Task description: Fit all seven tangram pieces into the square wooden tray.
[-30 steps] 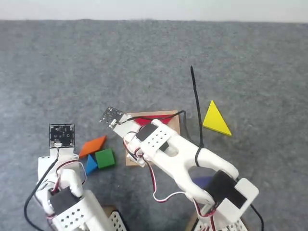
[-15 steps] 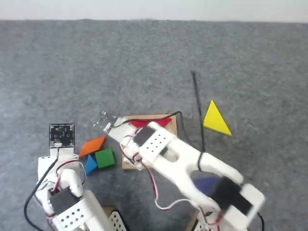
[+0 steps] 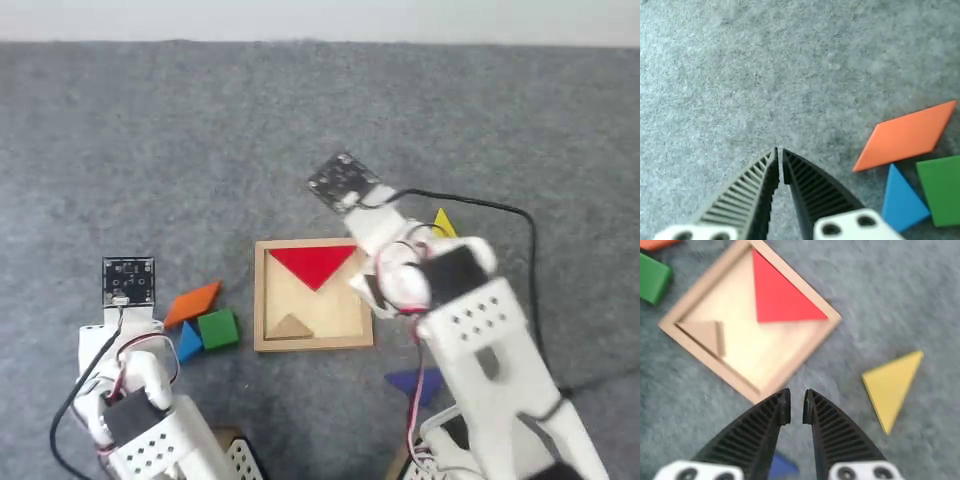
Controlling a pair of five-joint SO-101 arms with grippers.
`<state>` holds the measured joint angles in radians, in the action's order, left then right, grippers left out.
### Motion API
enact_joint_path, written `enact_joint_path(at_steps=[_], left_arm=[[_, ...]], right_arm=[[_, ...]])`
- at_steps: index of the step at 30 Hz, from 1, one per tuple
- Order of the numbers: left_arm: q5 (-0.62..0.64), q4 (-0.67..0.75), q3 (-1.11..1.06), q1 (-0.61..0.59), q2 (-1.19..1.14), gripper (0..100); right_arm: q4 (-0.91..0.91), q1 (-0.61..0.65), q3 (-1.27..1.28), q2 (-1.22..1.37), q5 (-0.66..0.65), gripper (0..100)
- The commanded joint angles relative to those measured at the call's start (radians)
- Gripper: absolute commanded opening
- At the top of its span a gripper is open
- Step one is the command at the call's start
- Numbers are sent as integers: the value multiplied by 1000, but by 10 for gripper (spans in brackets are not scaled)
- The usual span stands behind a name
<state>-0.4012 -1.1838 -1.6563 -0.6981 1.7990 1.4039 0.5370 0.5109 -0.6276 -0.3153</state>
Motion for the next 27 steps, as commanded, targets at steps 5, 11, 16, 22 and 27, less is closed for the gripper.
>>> enact_joint_path(at_steps=[5,11,16,22,27], left_arm=[[-9,0,2,-2,23,13],[-9,0,2,-2,23,13],[-9,0,1,-2,23,13],[-9,0,1,-2,23,13],[-9,0,1,-2,23,13]], right_arm=[[-87,1,170,-70,-51,65],[-386,234,259,147,71,65],[-555,288,258,380,78,65],[-595,321,226,492,81,65],[-601,367,219,493,75,65]])
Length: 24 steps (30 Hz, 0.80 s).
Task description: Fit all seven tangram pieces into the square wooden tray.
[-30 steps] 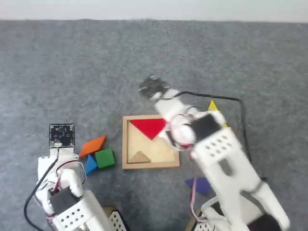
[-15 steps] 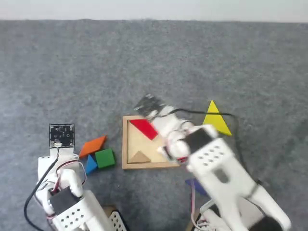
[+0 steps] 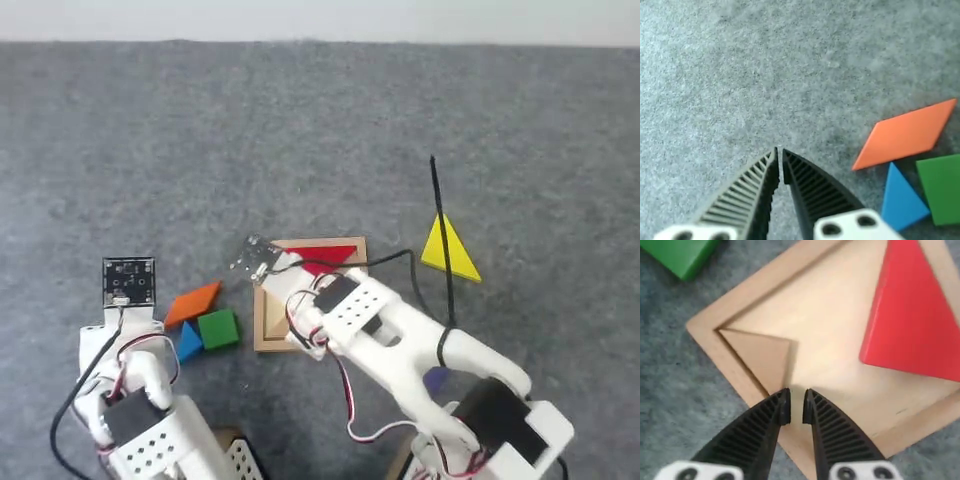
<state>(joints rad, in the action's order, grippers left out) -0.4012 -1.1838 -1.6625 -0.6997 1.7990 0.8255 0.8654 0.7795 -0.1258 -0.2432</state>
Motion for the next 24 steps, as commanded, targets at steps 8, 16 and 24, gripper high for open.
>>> enact_joint_path(at_steps=[8,16,24], left_arm=[[-9,0,7,0,23,13],[-9,0,7,0,23,13],[-9,0,7,0,23,13]], right_arm=[[-22,50,-103,1,2,65],[87,-18,-129,-56,-38,65],[493,-243,-106,-453,-359,71]])
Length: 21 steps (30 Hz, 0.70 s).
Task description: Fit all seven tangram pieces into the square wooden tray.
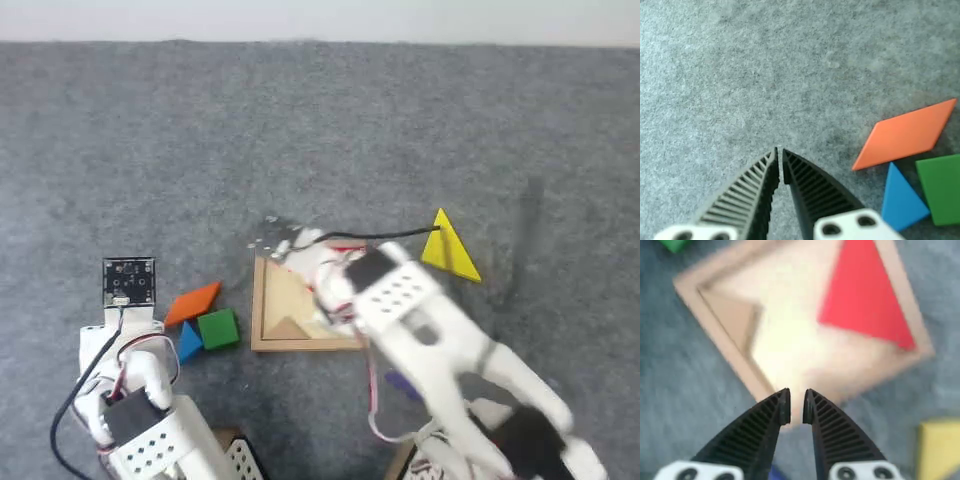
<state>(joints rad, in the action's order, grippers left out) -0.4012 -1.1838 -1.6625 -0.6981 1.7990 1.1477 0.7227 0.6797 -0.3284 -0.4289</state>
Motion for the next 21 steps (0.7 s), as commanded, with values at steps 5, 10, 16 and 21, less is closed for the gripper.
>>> enact_joint_path(at_steps=[5,10,16,21], left_arm=[[-9,0,7,-2,23,13],[-9,0,7,-2,23,13],[-9,0,7,-2,23,13],[-9,0,7,-2,23,13]], right_arm=[[354,-211,173,-499,-502,198],[397,-216,416,-587,-713,335],[372,-269,454,-585,-760,339],[364,-269,460,-526,-859,339]])
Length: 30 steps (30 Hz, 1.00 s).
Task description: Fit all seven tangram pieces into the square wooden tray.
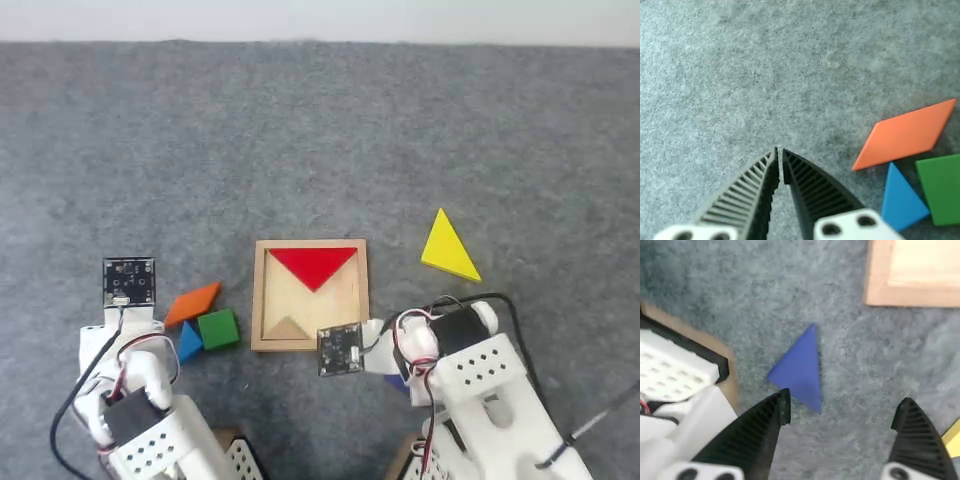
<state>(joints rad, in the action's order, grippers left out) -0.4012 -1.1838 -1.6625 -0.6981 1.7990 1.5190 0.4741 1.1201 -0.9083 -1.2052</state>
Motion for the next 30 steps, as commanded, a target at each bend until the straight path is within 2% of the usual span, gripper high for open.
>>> enact_joint_path(at_steps=[1,7,11,19,26,30], left_arm=[[-9,0,7,-2,23,13],[-9,0,7,-2,23,13],[-9,0,7,-2,23,13],[-9,0,7,-2,23,13],[-9,0,7,-2,23,13],[-9,0,7,-2,23,13]], right_arm=[[-12,-21,20,97,-106,339],[-148,-21,18,401,-129,336],[-236,-22,29,492,-127,336],[-390,-39,66,417,-78,336],[-590,-156,153,271,-75,335],[-602,-183,204,130,-72,335]])
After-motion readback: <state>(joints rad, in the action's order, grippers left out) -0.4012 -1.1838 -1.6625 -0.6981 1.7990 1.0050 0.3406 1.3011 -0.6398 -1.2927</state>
